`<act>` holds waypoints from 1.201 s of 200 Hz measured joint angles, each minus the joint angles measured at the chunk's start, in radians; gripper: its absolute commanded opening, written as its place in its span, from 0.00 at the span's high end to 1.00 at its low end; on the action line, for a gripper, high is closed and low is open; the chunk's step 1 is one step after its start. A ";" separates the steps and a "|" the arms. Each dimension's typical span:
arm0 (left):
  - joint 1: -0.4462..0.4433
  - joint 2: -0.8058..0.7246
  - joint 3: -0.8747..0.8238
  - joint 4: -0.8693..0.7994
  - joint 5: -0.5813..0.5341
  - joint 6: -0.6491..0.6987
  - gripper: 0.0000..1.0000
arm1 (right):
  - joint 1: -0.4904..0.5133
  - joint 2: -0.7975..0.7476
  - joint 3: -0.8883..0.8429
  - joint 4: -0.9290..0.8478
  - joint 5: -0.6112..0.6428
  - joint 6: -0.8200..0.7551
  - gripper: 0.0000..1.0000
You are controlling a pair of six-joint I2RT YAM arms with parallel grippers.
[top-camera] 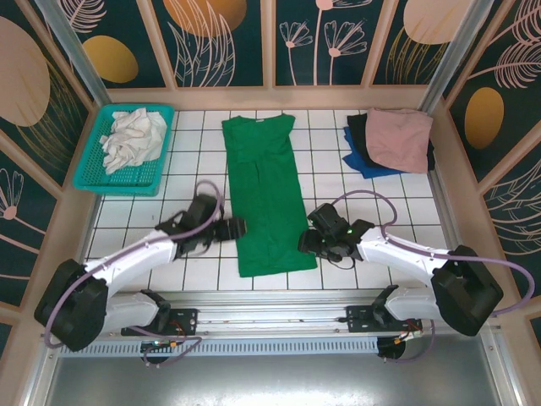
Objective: Fold and stack the t-shirts
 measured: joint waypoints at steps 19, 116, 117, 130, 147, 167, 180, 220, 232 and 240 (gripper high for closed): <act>-0.086 -0.056 -0.069 -0.056 -0.006 -0.082 0.27 | 0.006 0.012 0.000 0.000 -0.020 -0.009 0.34; -0.277 0.074 -0.041 -0.041 -0.031 -0.198 0.53 | 0.056 0.087 0.000 0.010 -0.047 -0.026 0.47; -0.277 0.074 -0.041 -0.042 -0.030 -0.193 0.54 | 0.057 0.087 0.000 0.011 -0.047 -0.026 0.48; -0.280 0.074 -0.044 -0.056 -0.032 -0.192 0.61 | 0.058 0.088 0.000 0.018 -0.047 -0.024 0.53; -0.280 0.067 -0.053 -0.060 -0.034 -0.195 0.67 | 0.059 0.087 -0.006 0.026 -0.047 -0.026 0.57; -0.280 0.050 -0.076 -0.050 -0.032 -0.196 0.76 | 0.059 0.082 -0.020 0.028 -0.044 -0.026 0.64; -0.279 0.045 -0.087 -0.039 -0.034 -0.197 0.82 | 0.059 0.074 -0.025 0.027 -0.043 -0.026 0.68; -0.280 0.043 -0.098 -0.011 -0.024 -0.201 1.00 | 0.059 0.064 -0.026 0.018 -0.027 -0.029 0.89; -0.280 0.029 -0.107 -0.007 -0.024 -0.212 1.00 | 0.055 0.056 -0.026 0.013 -0.020 -0.039 0.96; -0.280 0.012 -0.116 -0.007 -0.028 -0.213 1.00 | 0.052 0.047 -0.027 0.008 -0.019 -0.041 1.00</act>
